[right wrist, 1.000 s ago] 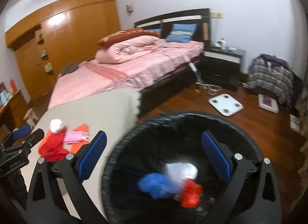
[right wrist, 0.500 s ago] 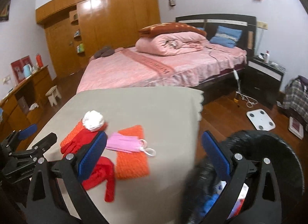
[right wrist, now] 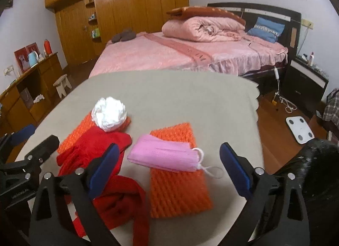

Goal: Collect trash
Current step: 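Grasp the pink face mask with the right tool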

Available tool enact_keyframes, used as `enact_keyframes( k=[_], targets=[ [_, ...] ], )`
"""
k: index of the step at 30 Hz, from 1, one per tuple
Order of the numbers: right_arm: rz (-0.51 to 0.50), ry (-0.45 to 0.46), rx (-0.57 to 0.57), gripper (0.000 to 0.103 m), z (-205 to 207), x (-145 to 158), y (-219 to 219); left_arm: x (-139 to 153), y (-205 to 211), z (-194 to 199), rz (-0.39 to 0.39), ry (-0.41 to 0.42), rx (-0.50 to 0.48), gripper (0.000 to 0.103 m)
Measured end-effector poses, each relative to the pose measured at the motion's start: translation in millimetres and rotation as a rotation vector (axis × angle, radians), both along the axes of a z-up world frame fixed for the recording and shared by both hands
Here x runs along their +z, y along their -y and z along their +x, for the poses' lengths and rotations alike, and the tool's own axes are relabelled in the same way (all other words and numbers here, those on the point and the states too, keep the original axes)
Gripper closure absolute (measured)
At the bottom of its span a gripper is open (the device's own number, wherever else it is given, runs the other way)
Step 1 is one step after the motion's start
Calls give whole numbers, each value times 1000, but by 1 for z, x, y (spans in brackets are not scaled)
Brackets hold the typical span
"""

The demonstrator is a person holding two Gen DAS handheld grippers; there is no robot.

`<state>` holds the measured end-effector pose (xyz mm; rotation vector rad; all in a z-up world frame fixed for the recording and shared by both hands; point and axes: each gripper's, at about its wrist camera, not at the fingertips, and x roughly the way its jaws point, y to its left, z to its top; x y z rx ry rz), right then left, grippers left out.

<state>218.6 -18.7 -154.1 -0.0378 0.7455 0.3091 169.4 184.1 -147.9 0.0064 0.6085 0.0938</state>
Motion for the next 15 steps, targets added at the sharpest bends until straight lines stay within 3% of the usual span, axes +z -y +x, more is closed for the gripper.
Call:
enact_keyframes(
  k=[5,15],
  targets=[
    [-17,-35,20,25,6,-13,-9,-8,-6,5,-13,-8,13,13],
    [-34,-100,56,31,16,-27,-16,-17,-2,8,-20,-12,11,14]
  ],
)
